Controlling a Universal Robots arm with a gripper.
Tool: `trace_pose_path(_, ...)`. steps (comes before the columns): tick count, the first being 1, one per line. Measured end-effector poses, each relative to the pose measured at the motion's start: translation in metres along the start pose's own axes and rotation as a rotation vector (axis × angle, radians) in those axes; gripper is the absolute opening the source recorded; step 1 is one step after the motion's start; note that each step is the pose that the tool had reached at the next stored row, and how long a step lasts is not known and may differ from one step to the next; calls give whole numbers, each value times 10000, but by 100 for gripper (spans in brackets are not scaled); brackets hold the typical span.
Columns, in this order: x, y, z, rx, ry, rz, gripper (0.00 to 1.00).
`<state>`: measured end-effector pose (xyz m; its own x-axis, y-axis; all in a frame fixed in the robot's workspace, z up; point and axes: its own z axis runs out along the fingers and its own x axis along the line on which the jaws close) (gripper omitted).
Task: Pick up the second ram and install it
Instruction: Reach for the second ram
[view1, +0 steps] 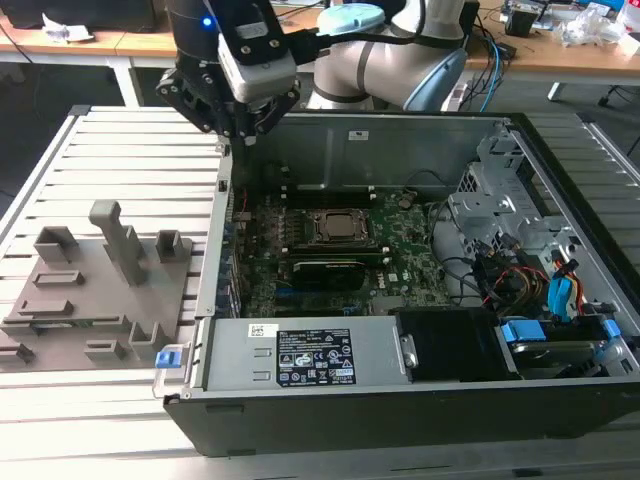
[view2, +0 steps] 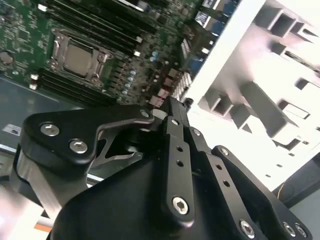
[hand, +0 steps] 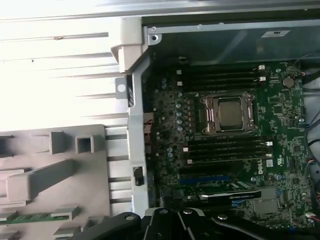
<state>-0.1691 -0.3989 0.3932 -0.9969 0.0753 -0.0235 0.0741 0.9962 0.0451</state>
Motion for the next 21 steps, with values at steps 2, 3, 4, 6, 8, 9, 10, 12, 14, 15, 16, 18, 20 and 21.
trace_pose_path(2,74,-6,-1,0,0,1,11)
trace_pose_path(3,99,-7,-2,-1,0,1,11)
trace_pose_path(4,143,-11,-3,-1,0,0,11)
trace_pose_path(6,236,-18,-5,0,0,0,11)
trace_pose_path(8,387,-29,-7,0,0,-1,11)
trace_pose_path(9,458,-34,-8,-1,0,1,11)
trace_pose_path(10,494,-37,-9,0,0,1,11)
trace_pose_path(12,589,-44,-10,0,0,-1,11)
trace_pose_path(14,643,-48,-11,0,0,1,11)
trace_pose_path(15,674,-50,-11,0,1,0,11)
trace_pose_path(16,709,-53,-12,-1,0,0,11)
trace_pose_path(18,771,-58,-13,0,0,0,11)
trace_pose_path(20,818,-61,-14,1,1,0,11)
trace_pose_path(21,854,-64,-14,0,0,1,11)
